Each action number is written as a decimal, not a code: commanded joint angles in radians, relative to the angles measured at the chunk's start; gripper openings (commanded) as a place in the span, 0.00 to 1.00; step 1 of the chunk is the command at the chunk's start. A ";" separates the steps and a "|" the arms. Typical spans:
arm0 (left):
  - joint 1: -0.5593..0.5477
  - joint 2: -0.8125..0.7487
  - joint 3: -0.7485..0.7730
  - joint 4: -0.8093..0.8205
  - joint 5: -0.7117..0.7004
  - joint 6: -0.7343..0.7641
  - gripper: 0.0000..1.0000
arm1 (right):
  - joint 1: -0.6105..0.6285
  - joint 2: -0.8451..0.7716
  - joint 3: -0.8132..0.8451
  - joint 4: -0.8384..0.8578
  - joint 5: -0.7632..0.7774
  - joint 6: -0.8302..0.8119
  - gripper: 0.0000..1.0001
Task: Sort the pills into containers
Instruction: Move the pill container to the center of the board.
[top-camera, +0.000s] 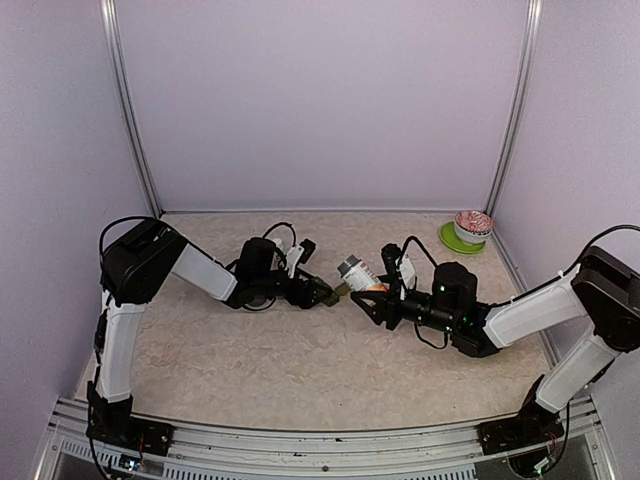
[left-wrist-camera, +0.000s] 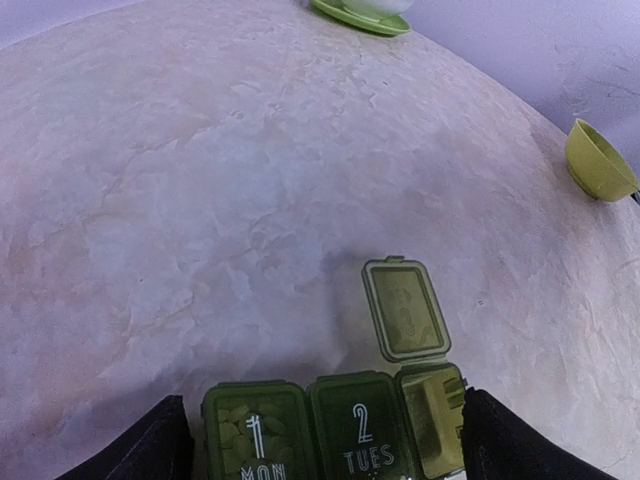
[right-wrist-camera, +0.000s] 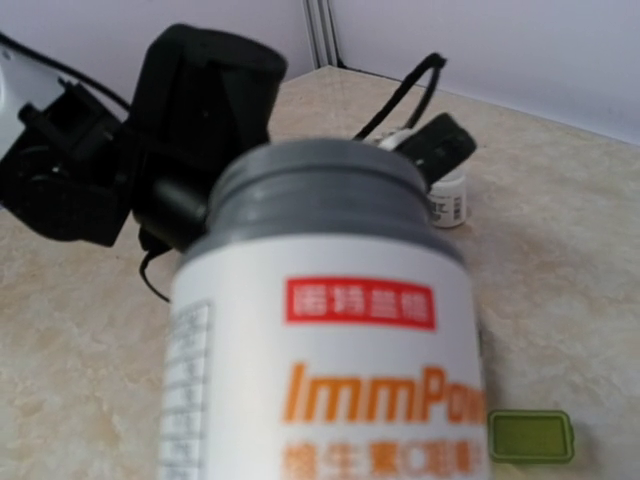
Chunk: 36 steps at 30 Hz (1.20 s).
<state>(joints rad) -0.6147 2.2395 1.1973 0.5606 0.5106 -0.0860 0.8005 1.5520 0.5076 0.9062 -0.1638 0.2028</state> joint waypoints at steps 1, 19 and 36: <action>0.001 -0.004 -0.046 0.099 -0.038 -0.038 0.90 | -0.011 -0.034 -0.011 0.000 -0.009 0.000 0.01; -0.011 0.027 0.017 0.051 -0.074 -0.060 0.86 | -0.011 -0.010 0.004 0.002 -0.031 0.006 0.01; -0.036 0.023 0.016 0.042 -0.140 -0.041 0.82 | -0.011 -0.022 -0.018 0.012 -0.026 0.007 0.01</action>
<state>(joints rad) -0.6434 2.2532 1.2190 0.5945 0.3950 -0.1471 0.8001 1.5463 0.5026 0.8856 -0.1864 0.2035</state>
